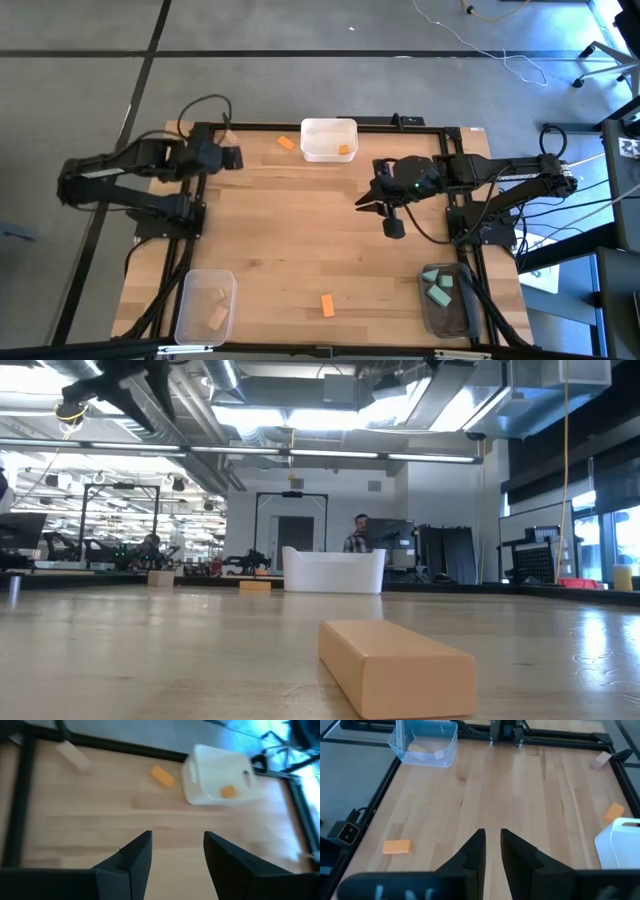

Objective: Sort & place blocks by color
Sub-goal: Put the white block into the transparent bin

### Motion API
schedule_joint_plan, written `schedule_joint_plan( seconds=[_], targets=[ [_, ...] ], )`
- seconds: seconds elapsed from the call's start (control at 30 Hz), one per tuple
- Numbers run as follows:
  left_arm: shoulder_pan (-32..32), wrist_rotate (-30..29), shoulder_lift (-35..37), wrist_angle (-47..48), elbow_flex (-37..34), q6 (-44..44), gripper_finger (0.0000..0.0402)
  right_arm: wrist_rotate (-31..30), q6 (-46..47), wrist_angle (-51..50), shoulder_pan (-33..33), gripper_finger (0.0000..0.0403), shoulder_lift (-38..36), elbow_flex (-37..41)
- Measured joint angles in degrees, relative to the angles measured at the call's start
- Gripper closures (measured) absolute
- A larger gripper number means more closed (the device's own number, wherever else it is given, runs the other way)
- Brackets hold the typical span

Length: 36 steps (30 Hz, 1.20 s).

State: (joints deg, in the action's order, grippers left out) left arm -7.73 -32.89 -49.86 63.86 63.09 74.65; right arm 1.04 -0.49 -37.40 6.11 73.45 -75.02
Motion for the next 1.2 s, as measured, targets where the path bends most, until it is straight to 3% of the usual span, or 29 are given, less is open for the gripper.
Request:
schedule_joint_plan(
  seconds=[0.13,0.27,0.43,0.7,0.93,1.2],
  targets=[
    [-10.7,2.4,-0.5,-0.2,0.0,-9.1,0.0232,-1.9,0.0,1.6,0.0,0.0343,0.0,0.0],
    [-21.3,8.1,-2.1,-0.4,0.0,-18.4,0.0232,-6.6,0.4,2.1,-0.6,0.0343,0.0,0.0],
    [-32.1,15.7,-6.2,-0.5,0.0,-29.0,0.0232,-7.5,4.0,2.0,-3.0,0.0343,0.0,0.0],
    [-46.2,27.0,-16.4,-1.8,0.0,-31.8,0.0232,-7.5,6.4,2.0,-6.4,0.0343,0.0,0.0],
    [-53.1,28.5,-27.9,-3.8,0.0,-30.3,0.0232,-7.5,8.5,2.0,-8.3,0.0343,0.0,0.0],
    [-53.4,34.7,-33.4,-12.4,0.0,-32.2,0.0232,-7.5,6.2,1.9,-10.0,0.0343,0.0,0.0]
  ],
)
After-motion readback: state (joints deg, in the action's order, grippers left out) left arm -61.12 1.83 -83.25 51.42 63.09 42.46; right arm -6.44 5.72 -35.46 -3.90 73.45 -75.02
